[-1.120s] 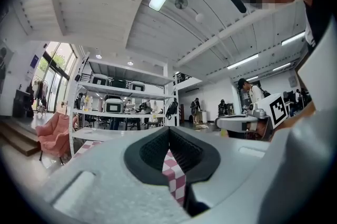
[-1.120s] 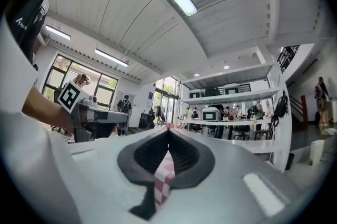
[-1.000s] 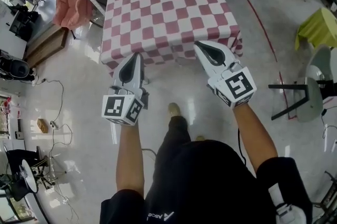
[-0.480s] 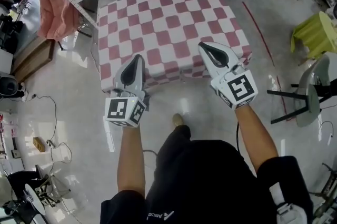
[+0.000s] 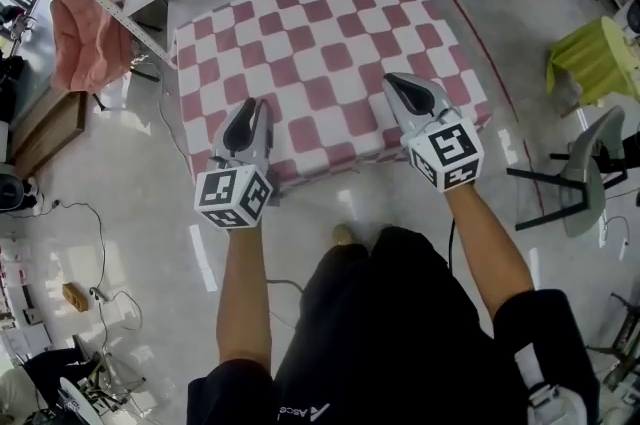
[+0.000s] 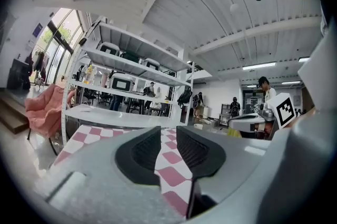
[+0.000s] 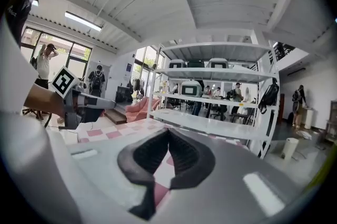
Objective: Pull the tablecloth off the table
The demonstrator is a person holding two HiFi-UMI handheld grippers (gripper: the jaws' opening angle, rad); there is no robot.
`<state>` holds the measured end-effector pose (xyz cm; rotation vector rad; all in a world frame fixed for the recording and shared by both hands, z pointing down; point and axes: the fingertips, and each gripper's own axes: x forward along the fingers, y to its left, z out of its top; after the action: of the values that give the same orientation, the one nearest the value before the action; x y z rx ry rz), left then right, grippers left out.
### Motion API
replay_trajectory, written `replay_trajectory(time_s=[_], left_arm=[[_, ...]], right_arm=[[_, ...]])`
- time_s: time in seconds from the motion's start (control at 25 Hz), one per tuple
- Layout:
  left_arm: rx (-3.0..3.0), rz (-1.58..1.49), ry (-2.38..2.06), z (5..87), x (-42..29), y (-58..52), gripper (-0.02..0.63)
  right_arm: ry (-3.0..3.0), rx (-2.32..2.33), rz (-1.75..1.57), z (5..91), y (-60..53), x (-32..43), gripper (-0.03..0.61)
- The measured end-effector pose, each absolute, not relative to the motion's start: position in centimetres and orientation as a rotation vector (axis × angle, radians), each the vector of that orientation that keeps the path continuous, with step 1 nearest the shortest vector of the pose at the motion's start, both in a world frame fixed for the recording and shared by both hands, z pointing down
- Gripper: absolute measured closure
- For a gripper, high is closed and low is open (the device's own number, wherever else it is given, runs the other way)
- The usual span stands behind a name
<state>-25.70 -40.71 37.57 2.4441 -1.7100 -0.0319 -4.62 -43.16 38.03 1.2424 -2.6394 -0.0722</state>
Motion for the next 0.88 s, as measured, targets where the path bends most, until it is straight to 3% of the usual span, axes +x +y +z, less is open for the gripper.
replay_trajectory(time_s=[0.12, 0.16, 0.2, 0.28, 0.6, 0.88], left_arm=[[2.396, 0.057, -1.688, 39.7, -26.4, -43.1, 0.455], [2.374, 0.094, -1.683, 40.6, -26.7, -43.9, 0.44], [2.347, 0.137, -1.682, 41.6, -27.0, -44.5, 0.42], [2.28, 0.228, -1.692, 43.7, -28.1, -45.8, 0.385], [2.01, 0.486, -1.69, 51.5, -31.9, -49.3, 0.336], [1.82, 0.774, -1.648, 56.9, -33.1, -52.6, 0.321]], right_arm=[[-2.59, 1.219, 0.012, 40.6, -45.7, -4.8, 0.575], [-2.574, 1.206, 0.048, 41.6, -46.4, -4.8, 0.484], [-2.555, 1.193, 0.081, 42.7, -47.1, -4.8, 0.446], [-2.512, 1.186, 0.13, 44.6, -48.7, -4.4, 0.432], [-2.296, 1.169, 0.352, 52.3, -54.7, -1.7, 0.319], [-2.096, 1.136, 0.472, 58.0, -59.7, -0.1, 0.274]])
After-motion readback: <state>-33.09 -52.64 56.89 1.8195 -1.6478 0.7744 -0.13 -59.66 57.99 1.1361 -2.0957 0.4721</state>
